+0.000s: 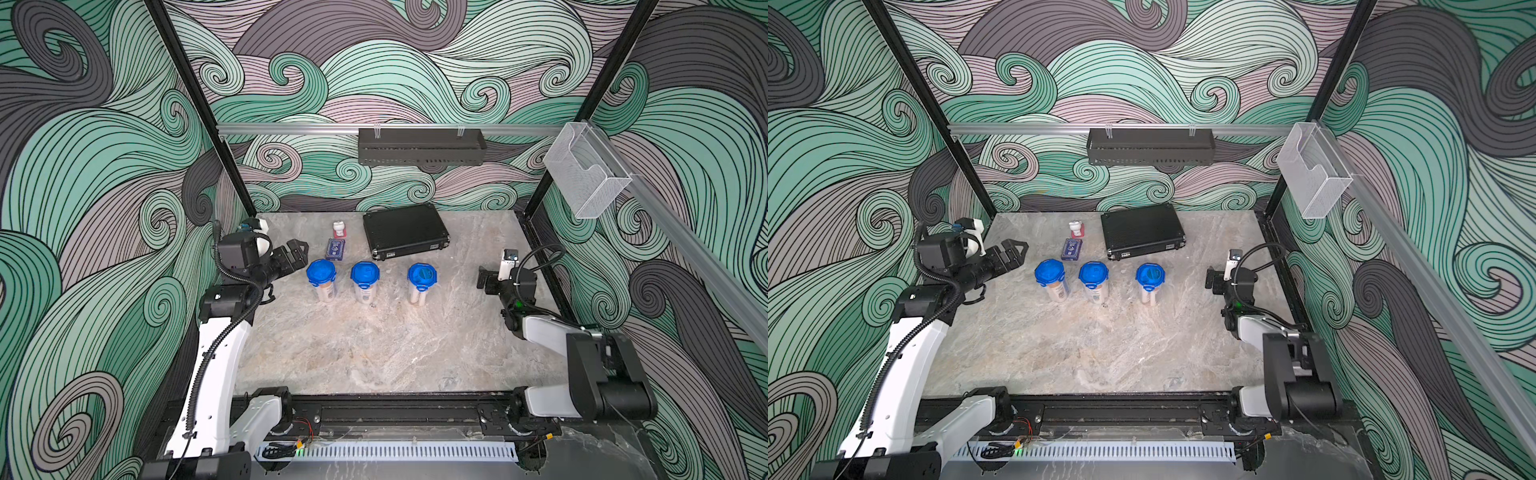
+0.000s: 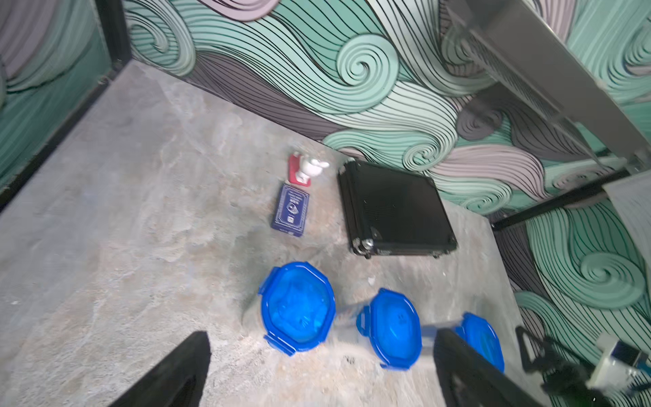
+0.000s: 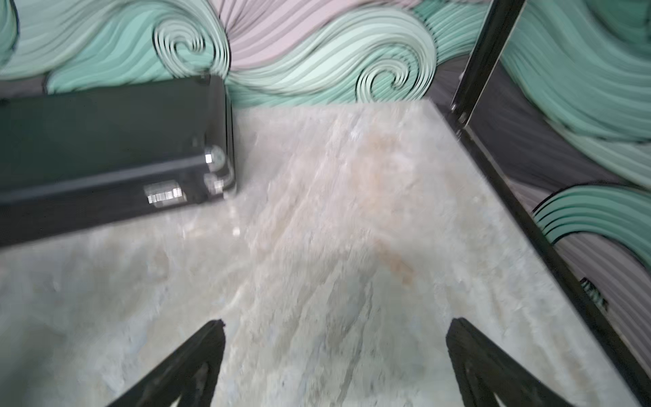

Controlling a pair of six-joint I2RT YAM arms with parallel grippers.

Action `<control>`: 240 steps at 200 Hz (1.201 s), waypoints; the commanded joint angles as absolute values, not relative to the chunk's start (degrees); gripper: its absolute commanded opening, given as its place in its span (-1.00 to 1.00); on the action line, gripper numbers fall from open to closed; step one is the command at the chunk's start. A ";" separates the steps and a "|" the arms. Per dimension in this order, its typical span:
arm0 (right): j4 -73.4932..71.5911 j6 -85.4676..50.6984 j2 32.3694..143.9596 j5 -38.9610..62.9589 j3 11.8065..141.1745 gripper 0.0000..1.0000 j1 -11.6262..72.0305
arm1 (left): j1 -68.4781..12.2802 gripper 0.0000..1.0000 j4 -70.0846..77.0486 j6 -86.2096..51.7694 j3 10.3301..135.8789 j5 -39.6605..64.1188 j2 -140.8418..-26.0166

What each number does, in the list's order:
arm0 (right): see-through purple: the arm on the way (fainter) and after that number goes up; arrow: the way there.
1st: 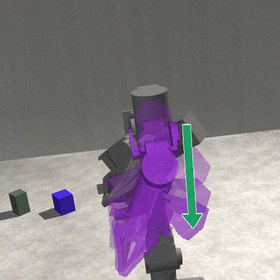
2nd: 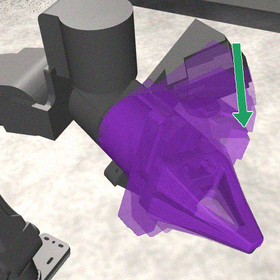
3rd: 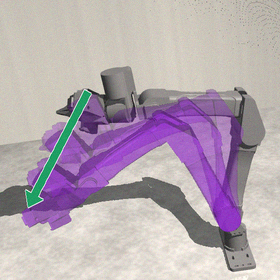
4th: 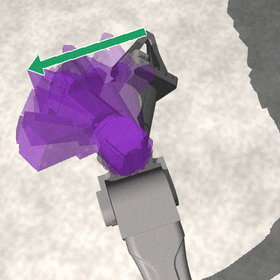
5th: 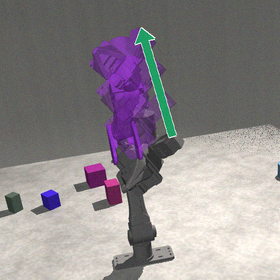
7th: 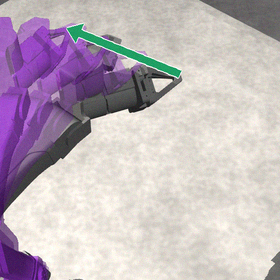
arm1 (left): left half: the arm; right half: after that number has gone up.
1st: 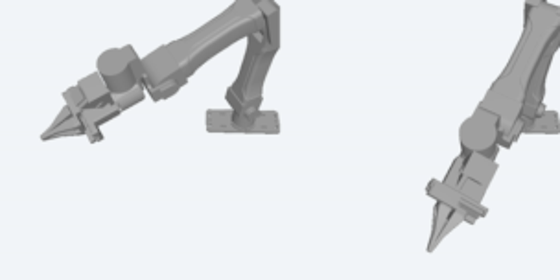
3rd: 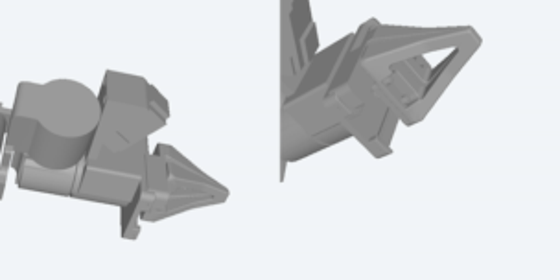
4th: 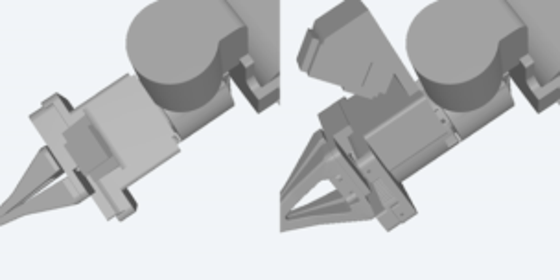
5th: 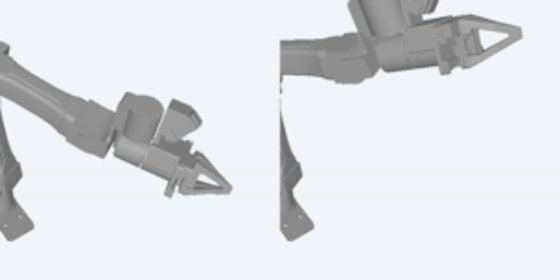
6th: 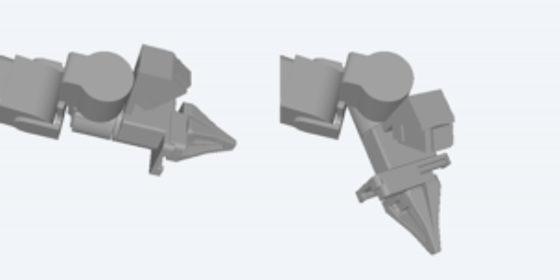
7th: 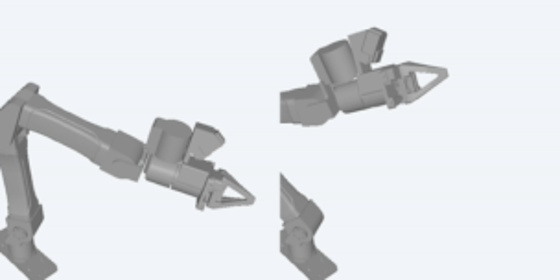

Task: Take out toiletry kits
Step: Move the container to the center of the board.

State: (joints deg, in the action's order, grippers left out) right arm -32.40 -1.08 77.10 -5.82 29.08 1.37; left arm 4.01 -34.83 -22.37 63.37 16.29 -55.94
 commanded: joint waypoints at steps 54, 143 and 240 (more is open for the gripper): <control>-4.34 -21.40 58.69 15.94 37.97 0.98 1.14 | -4.61 0.88 -41.40 -14.60 70.73 35.82 -63.84; 14.93 -24.55 46.93 16.59 37.60 0.97 2.44 | -28.26 0.91 -67.10 -2.99 105.06 17.92 -95.17; 17.71 -24.10 48.72 8.02 34.34 0.97 2.43 | -42.33 0.97 -84.50 -13.46 147.30 -2.74 -129.21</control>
